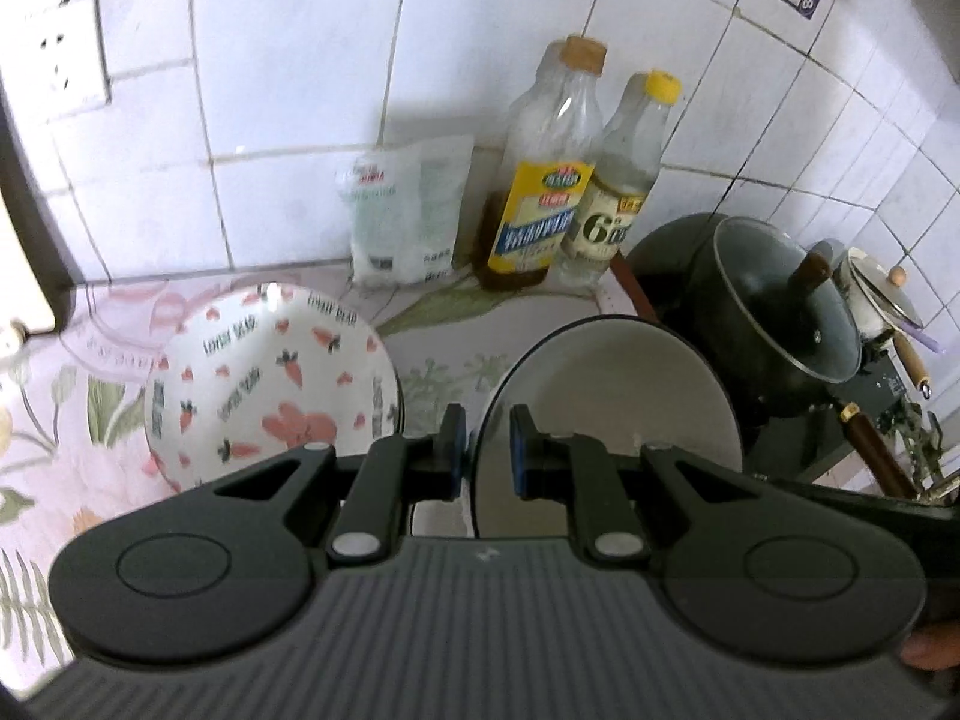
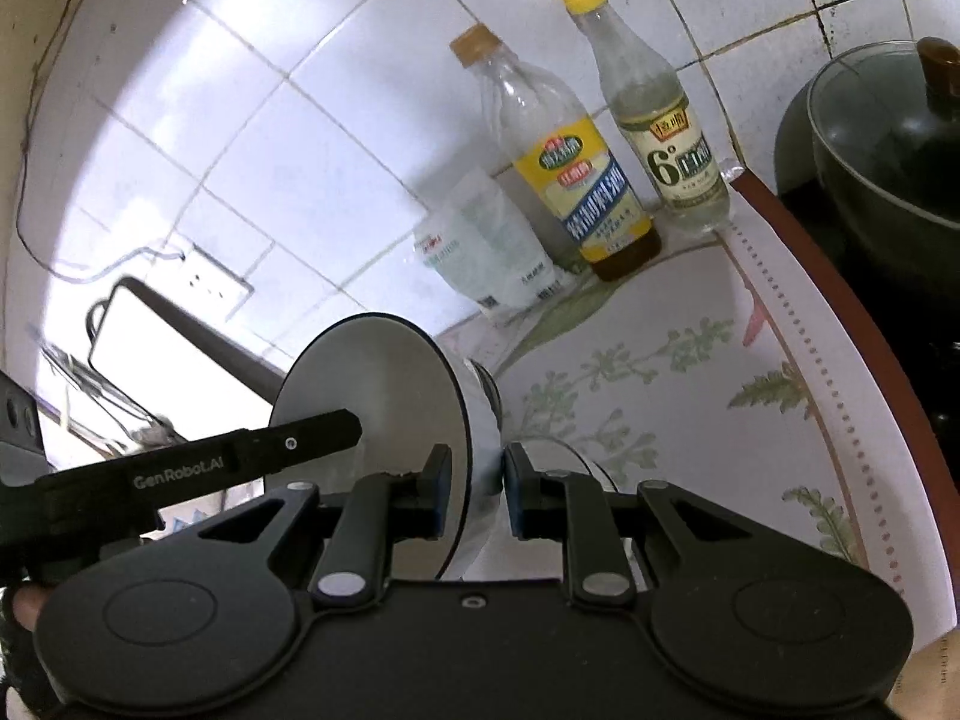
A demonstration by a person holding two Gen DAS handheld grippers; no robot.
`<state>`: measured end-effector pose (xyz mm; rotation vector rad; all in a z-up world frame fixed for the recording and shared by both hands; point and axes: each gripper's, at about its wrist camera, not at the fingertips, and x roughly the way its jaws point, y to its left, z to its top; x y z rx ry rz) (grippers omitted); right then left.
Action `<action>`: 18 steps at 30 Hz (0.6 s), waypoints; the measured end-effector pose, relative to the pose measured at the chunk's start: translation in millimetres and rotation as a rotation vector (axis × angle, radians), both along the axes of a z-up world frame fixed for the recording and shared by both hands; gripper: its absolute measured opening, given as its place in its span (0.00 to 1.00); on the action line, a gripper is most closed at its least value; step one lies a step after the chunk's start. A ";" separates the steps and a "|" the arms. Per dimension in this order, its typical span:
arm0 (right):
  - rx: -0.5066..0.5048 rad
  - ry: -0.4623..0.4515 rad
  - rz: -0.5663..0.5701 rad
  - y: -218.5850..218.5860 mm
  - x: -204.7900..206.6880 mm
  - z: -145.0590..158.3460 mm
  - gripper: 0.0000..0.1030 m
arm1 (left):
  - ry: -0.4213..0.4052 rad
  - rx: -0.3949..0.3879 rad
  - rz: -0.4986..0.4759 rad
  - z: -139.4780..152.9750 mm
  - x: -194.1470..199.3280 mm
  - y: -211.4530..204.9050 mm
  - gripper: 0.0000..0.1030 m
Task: Organize plates and bowls
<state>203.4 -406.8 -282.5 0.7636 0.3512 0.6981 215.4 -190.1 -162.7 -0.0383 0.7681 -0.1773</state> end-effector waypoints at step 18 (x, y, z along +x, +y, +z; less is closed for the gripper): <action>-0.191 -0.052 -0.077 25.5 -9.2 -8.0 0.23 | 0.132 -0.127 0.079 -63.3 -3.9 23.4 0.13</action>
